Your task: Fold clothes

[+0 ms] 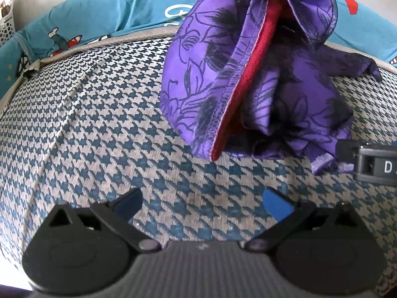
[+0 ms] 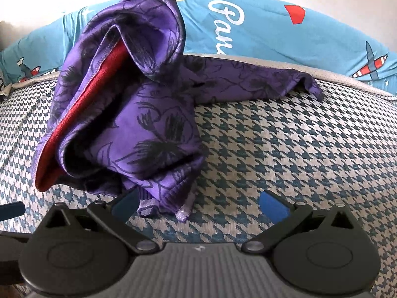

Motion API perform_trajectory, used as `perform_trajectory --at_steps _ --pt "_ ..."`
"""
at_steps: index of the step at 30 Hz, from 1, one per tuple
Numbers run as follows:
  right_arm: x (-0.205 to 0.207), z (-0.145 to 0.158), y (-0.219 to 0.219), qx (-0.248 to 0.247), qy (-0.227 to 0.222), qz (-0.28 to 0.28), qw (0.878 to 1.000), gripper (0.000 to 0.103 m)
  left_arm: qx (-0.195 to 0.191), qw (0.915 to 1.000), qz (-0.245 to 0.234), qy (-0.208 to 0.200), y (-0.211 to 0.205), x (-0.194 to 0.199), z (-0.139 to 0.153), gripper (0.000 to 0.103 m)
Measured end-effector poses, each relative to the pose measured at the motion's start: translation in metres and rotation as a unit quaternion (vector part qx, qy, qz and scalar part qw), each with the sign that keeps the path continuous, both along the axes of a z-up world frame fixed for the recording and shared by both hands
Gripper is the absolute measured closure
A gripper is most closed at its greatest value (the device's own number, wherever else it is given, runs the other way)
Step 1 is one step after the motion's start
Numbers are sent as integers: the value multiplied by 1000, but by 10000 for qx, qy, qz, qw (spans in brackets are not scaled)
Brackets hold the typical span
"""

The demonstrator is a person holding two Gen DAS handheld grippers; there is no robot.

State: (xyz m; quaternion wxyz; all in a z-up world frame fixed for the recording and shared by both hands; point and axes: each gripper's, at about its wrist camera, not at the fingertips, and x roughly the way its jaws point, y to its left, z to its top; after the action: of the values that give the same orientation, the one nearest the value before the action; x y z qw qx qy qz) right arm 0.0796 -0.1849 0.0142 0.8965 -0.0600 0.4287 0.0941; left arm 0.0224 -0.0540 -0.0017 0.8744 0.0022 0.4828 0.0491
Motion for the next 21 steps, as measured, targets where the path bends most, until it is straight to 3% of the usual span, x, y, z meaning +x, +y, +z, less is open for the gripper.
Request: perform_trajectory --at_steps 21 --pt "1 0 1 -2 64 46 10000 0 -7 10000 42 24 0 1 0 0"
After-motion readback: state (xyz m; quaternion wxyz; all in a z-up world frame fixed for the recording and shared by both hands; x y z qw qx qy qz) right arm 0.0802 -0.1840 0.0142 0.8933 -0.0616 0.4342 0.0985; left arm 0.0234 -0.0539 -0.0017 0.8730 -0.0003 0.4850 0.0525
